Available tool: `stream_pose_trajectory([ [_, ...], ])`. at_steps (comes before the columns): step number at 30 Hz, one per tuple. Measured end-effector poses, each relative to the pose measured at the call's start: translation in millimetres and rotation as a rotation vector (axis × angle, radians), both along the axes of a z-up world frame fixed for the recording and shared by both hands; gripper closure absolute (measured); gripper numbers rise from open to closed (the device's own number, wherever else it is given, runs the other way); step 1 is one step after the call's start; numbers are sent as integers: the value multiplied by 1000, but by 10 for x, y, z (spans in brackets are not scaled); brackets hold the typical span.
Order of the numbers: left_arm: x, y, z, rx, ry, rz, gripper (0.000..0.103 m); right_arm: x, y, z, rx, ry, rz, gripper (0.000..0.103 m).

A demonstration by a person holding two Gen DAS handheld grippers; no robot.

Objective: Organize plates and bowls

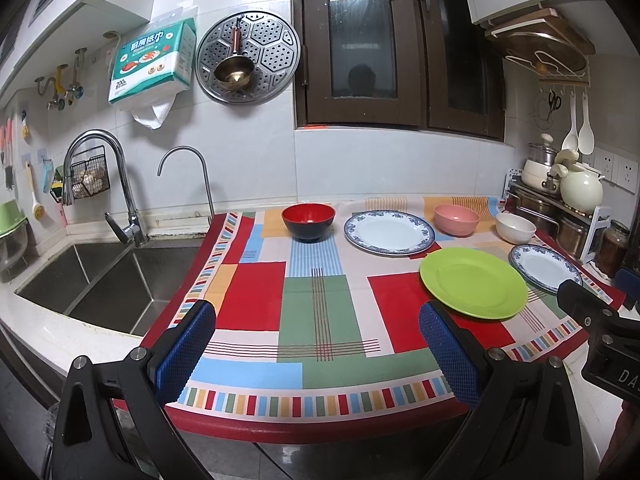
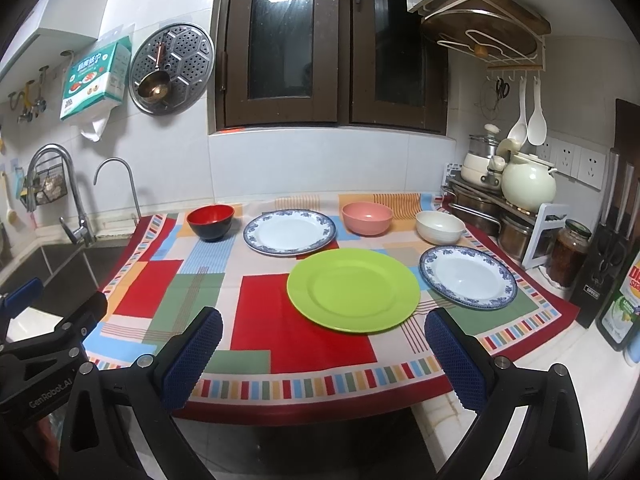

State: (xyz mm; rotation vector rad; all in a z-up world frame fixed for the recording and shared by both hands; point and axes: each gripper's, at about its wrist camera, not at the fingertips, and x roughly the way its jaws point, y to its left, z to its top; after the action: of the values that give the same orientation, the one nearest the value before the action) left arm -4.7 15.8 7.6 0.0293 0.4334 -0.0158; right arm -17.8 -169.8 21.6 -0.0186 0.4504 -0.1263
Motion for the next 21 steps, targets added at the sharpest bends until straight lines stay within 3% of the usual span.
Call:
stream_pose_trajectory([
  [21,51,104,-18,-3,-2,-10,0,9,33,-7,-3,1,-1,1],
])
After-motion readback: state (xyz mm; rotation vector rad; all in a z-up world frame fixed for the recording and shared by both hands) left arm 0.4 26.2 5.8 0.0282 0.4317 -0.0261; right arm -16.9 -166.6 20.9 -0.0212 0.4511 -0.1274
